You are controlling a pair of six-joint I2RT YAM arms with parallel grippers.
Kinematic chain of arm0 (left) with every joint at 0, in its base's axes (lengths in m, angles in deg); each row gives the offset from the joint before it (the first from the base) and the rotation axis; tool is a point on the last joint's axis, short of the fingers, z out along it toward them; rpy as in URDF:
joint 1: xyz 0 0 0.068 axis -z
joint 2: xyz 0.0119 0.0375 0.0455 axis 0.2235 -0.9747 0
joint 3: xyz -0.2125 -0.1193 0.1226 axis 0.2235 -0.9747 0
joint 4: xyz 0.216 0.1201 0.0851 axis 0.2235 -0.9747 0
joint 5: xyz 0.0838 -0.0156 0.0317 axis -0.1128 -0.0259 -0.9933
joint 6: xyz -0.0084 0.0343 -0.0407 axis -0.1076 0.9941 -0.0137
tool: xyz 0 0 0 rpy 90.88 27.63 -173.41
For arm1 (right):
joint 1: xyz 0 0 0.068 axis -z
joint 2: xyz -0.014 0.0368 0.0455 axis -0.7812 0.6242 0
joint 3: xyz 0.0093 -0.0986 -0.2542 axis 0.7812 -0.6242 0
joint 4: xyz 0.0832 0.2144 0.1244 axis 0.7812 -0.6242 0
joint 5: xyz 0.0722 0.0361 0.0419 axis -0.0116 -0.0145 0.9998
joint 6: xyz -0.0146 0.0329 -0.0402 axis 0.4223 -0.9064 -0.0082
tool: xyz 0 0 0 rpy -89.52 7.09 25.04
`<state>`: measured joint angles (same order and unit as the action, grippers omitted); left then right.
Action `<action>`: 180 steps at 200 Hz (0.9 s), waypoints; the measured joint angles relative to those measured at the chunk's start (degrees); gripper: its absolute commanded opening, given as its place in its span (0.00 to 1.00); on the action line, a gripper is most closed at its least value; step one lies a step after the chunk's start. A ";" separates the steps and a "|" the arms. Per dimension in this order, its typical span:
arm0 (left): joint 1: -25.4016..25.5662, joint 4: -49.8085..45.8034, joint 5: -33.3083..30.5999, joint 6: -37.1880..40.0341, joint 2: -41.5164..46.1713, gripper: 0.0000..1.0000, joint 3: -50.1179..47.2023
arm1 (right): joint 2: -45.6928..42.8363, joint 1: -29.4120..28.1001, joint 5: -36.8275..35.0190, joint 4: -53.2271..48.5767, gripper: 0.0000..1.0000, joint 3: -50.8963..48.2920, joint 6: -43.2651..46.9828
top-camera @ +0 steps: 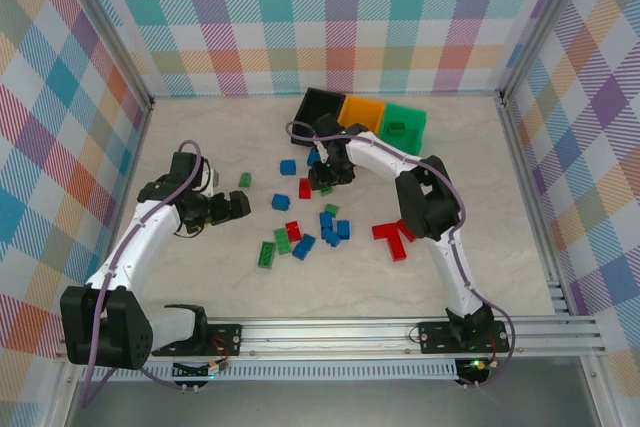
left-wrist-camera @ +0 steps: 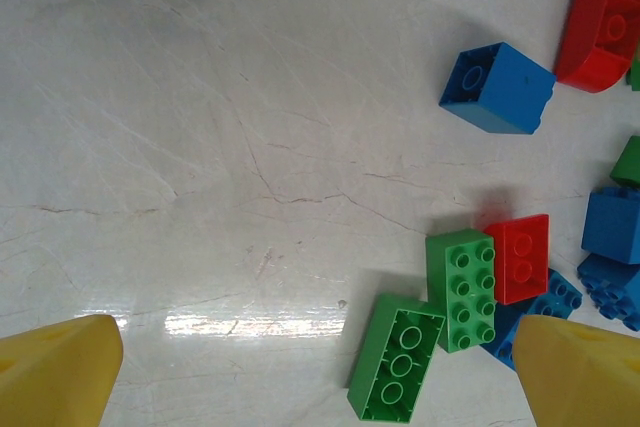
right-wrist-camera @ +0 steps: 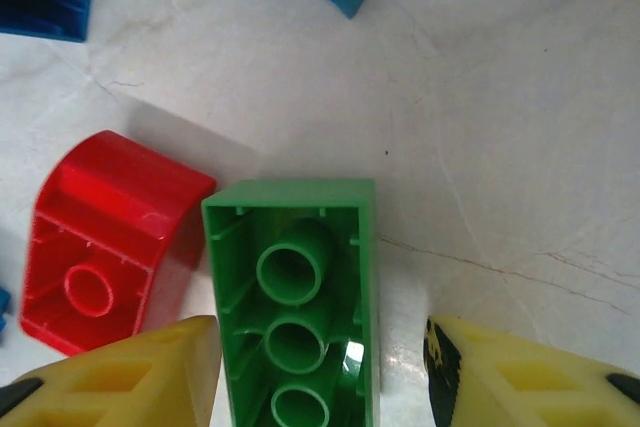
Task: Sort the legos into containers by color
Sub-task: Pick up the lego from the center of the table, then place the lego in the container.
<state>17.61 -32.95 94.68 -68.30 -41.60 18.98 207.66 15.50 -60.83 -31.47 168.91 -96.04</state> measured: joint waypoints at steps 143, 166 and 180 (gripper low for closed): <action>0.83 -0.02 -0.24 0.00 0.02 1.00 0.00 | -14.38 4.52 -4.87 1.07 0.30 -9.20 -0.24; 0.87 -0.02 -0.63 0.00 0.02 1.00 0.00 | -19.74 10.97 -5.42 2.14 0.31 -9.86 -0.57; 0.87 -0.02 -0.61 0.00 0.02 1.00 0.00 | -20.79 14.84 -5.86 2.95 0.31 -9.55 -0.79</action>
<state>18.48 -32.97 94.07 -68.30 -41.58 18.98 186.88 30.34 -66.69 -28.52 159.36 -96.83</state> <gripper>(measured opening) 0.996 0.315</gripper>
